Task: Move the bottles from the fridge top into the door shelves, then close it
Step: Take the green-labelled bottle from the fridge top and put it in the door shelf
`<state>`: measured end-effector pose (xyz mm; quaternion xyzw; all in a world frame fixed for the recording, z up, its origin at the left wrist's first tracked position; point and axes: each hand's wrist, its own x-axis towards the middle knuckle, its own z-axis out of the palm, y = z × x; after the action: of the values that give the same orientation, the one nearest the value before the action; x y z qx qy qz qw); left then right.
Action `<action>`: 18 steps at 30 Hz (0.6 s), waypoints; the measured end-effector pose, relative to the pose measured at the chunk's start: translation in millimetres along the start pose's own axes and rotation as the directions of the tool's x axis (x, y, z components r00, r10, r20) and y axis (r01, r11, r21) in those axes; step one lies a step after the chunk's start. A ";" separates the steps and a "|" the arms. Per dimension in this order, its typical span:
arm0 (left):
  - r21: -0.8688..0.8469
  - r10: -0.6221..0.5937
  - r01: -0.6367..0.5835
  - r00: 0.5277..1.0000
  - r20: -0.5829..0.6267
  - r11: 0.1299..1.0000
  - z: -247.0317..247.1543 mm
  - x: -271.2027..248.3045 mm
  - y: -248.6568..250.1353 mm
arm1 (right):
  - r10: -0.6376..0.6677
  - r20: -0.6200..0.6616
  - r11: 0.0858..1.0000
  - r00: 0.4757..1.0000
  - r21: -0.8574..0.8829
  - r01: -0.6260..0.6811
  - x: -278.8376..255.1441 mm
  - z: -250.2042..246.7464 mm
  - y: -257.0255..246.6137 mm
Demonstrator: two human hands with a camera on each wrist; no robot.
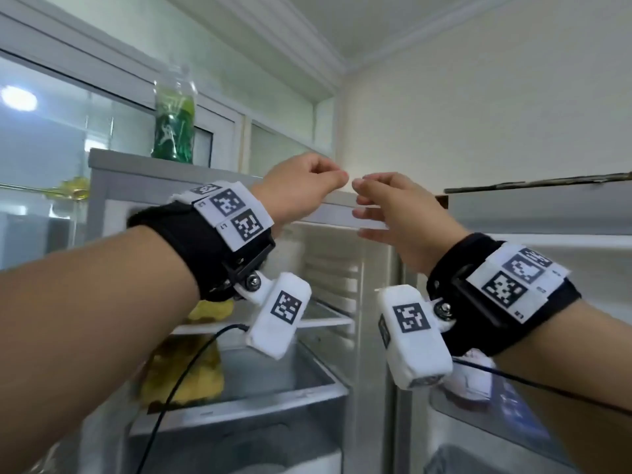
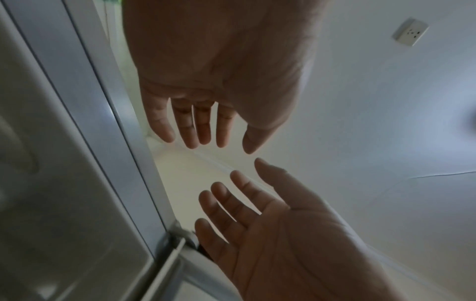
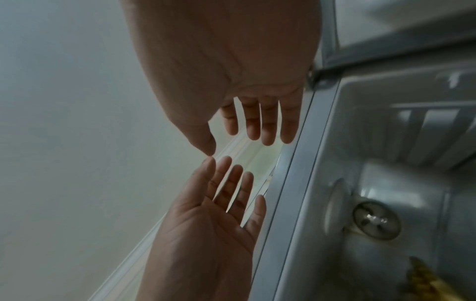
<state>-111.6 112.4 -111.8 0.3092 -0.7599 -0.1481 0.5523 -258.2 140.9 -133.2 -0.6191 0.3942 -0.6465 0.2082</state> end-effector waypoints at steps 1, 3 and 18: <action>0.016 -0.010 0.011 1.000 -0.023 1.000 -14.4 3.6 -5.6 | 0.001 0.025 1.000 1.000 0.009 -0.001 7.9 14.6 -1.9; 0.053 -0.019 0.023 0.997 -0.073 0.998 -48.5 13.5 -19.2 | -0.003 0.068 0.999 0.998 0.034 0.001 23.9 49.2 -6.8; 0.066 -0.138 0.156 0.966 -0.221 0.986 -213.5 67.8 -77.2 | -0.001 0.186 0.985 0.983 0.172 -0.031 126.8 230.5 -50.0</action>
<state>97.3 35.3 -30.9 0.4013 -0.6761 -0.1227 0.6056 -43.5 17.0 -32.0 -0.6531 0.3199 -0.6163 0.3022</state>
